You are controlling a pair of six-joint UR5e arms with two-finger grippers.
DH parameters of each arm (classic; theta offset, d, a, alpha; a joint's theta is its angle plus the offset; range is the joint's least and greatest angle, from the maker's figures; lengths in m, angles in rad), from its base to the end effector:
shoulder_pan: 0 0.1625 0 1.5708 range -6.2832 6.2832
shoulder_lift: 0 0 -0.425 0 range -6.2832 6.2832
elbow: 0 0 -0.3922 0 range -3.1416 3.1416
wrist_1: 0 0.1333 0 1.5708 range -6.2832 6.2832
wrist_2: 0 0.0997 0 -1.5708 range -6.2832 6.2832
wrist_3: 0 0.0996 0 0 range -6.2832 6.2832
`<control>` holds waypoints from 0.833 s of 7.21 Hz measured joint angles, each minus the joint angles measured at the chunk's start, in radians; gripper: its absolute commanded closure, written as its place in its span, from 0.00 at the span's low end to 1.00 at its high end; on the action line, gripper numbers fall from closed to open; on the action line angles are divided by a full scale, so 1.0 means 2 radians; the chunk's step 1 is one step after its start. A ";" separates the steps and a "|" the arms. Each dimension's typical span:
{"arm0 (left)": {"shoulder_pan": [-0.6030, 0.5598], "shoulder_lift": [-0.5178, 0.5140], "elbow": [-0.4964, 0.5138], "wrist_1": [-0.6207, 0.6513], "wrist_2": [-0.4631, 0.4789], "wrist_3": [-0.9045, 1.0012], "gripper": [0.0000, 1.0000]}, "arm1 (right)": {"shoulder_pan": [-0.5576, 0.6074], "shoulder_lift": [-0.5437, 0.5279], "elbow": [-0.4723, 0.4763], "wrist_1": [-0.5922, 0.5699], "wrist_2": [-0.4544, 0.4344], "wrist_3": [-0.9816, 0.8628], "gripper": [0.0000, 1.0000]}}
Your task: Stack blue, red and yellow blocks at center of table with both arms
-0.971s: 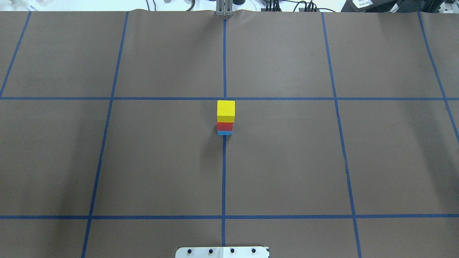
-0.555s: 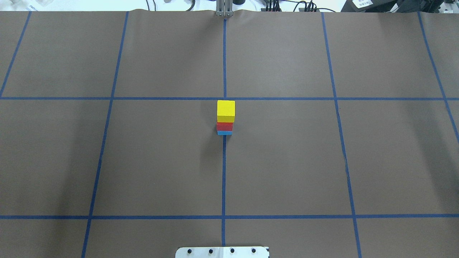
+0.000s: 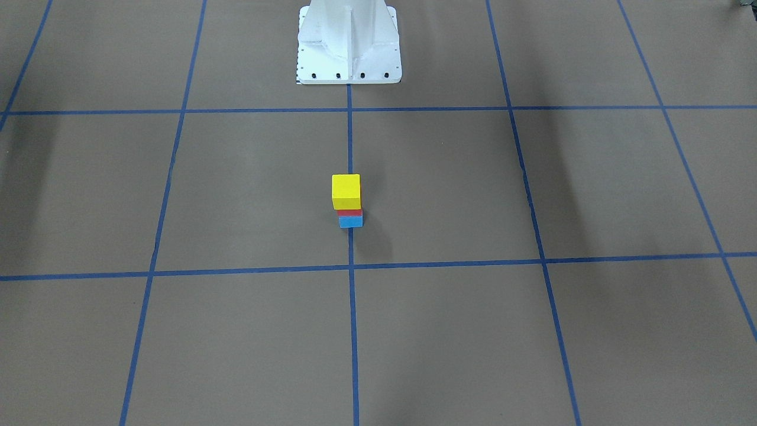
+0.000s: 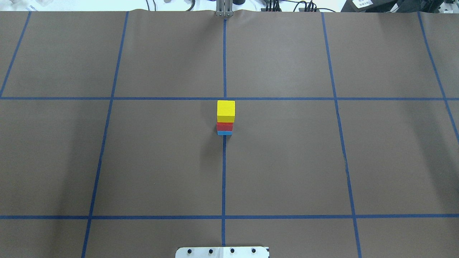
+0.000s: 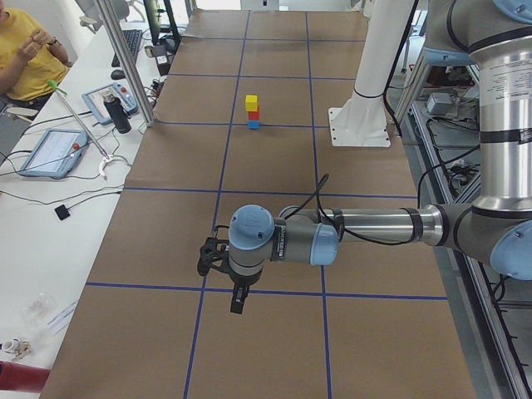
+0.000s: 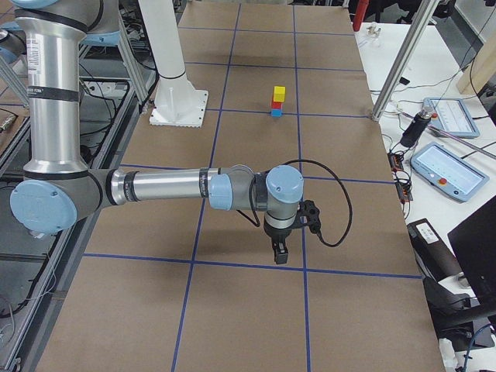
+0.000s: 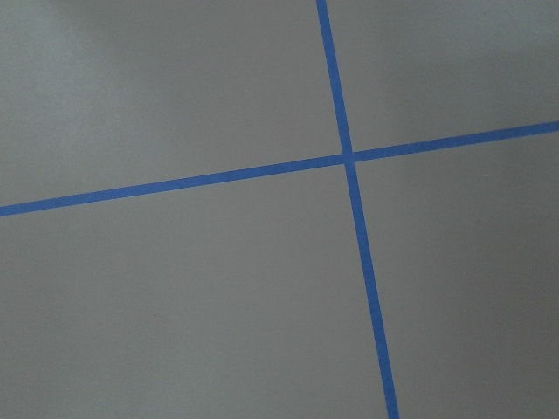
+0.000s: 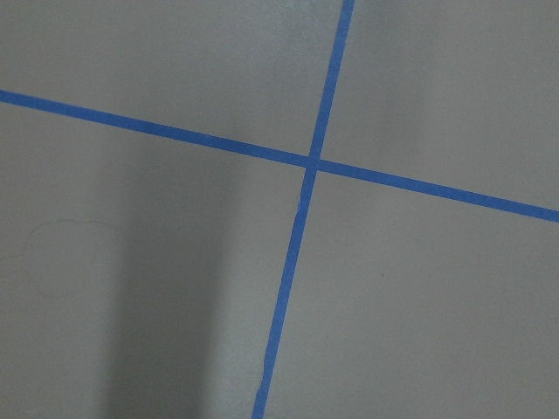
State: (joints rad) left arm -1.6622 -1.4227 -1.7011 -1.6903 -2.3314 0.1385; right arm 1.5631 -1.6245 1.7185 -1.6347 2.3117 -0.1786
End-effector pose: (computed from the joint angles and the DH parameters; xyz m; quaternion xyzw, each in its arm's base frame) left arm -0.1042 -0.4282 0.6515 0.0894 0.3629 0.0407 0.9267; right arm 0.0625 -0.4700 0.6205 0.0449 -0.3595 -0.0921 0.9275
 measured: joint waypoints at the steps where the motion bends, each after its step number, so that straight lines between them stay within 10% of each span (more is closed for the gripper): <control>1: 0.000 0.003 0.000 0.000 0.001 0.000 0.00 | 0.000 -0.003 -0.002 0.011 0.000 0.001 0.00; 6: -0.001 0.019 0.000 0.001 0.002 0.000 0.00 | 0.000 -0.020 -0.013 0.056 0.000 0.005 0.00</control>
State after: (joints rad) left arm -1.6636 -1.3857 -1.7019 -1.6891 -2.3265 0.1381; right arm 1.5631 -1.6637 1.6925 -1.5227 2.3117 -0.1695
